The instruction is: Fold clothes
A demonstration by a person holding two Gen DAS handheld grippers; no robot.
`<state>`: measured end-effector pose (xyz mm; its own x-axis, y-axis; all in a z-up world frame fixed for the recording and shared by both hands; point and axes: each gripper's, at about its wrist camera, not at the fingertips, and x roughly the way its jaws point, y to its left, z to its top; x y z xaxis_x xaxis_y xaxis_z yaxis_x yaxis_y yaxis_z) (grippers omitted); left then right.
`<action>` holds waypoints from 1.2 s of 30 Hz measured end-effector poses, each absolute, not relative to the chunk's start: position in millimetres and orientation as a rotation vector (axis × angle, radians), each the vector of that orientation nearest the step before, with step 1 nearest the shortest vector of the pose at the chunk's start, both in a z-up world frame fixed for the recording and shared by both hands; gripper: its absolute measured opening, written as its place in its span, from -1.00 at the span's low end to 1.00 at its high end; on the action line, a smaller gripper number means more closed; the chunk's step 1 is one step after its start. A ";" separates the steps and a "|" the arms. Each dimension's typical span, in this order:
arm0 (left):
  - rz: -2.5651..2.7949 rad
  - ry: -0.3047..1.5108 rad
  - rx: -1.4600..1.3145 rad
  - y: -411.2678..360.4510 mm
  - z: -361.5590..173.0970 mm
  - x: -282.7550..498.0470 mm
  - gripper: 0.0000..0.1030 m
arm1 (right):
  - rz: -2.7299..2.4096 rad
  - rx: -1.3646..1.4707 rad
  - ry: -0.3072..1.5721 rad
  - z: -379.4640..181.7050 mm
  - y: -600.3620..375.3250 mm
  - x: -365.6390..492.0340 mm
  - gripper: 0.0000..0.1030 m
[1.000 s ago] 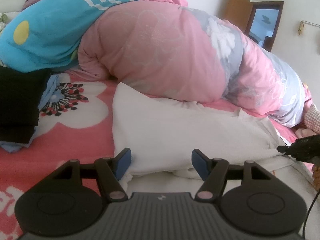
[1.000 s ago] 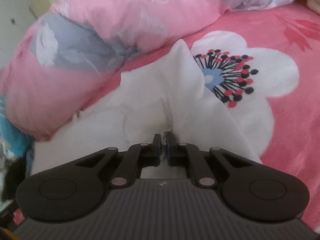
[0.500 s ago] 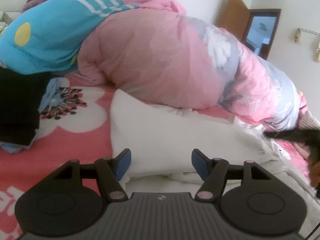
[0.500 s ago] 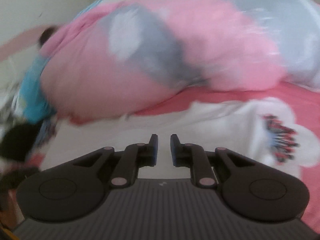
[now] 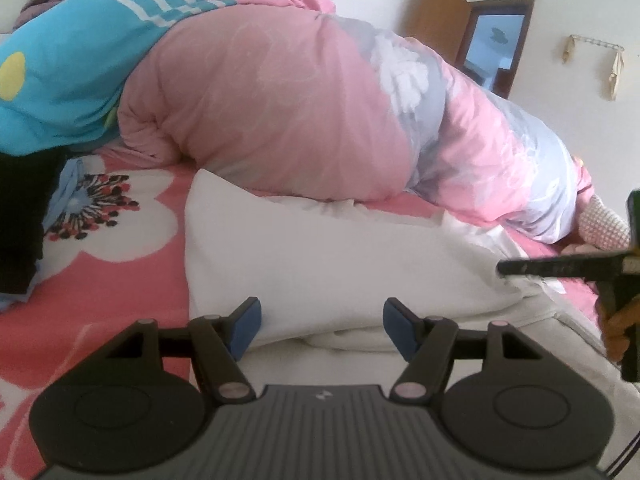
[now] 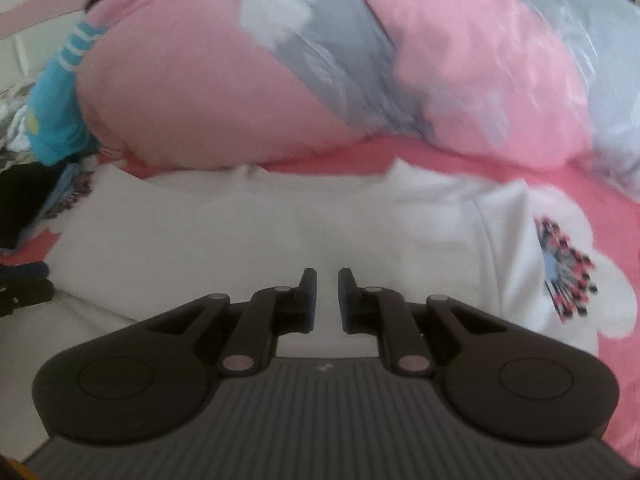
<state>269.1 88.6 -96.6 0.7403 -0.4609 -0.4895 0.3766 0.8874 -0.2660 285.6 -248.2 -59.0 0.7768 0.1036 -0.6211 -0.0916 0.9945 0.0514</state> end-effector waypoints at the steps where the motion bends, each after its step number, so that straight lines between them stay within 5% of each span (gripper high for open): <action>1: -0.459 0.585 -0.151 87.6 -97.4 270.3 0.32 | 0.109 0.009 0.689 -65.8 -249.4 287.6 -0.81; 8: -0.466 0.604 -0.185 90.9 -99.9 273.6 0.34 | 0.074 -0.041 0.816 -74.4 -248.3 302.0 -0.77; 15: -0.471 0.616 -0.212 93.7 -101.1 275.7 0.34 | 0.293 -0.005 0.618 -39.0 -194.5 304.6 -0.77; 22: -0.455 0.608 -0.214 95.5 -97.4 273.8 0.29 | 0.381 0.007 0.719 -104.7 -169.0 327.3 -0.78; 28: -0.407 0.614 -0.231 101.6 -95.3 275.0 0.27 | 0.384 0.094 0.750 -108.5 -175.8 341.3 -0.78; 36: -0.384 0.636 -0.257 103.9 -100.8 278.3 0.26 | 0.531 -0.091 0.645 -37.9 -118.5 349.9 -0.74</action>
<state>278.3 103.9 -100.8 0.7380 -0.4237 -0.5251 0.2685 0.8984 -0.3475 349.9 -118.5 -37.9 0.6713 0.4427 -0.5945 -0.4981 0.8634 0.0804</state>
